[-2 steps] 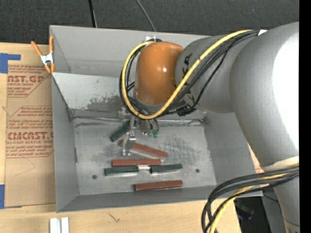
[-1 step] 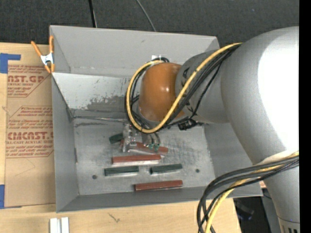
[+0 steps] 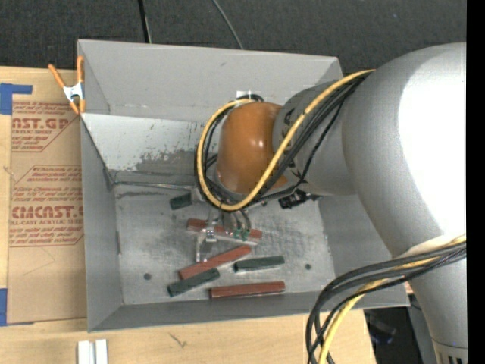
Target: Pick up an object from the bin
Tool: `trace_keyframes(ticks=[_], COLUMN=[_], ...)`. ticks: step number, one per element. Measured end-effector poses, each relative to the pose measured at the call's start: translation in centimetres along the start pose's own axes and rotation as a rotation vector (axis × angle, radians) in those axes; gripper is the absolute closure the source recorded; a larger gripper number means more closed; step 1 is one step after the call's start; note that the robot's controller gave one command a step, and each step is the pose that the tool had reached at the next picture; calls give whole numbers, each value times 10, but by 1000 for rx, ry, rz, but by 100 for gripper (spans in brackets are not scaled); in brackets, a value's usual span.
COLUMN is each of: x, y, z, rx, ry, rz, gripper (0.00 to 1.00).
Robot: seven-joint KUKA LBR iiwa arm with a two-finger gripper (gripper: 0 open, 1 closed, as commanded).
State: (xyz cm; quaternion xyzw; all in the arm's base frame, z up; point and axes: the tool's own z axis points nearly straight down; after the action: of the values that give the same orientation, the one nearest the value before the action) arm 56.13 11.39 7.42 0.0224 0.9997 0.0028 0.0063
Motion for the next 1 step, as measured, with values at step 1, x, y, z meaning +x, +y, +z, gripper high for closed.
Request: trace_keyframes(ticks=[1], x=[2], y=[0], z=[0], rx=[1], ry=[9], rz=[0], gripper=[100])
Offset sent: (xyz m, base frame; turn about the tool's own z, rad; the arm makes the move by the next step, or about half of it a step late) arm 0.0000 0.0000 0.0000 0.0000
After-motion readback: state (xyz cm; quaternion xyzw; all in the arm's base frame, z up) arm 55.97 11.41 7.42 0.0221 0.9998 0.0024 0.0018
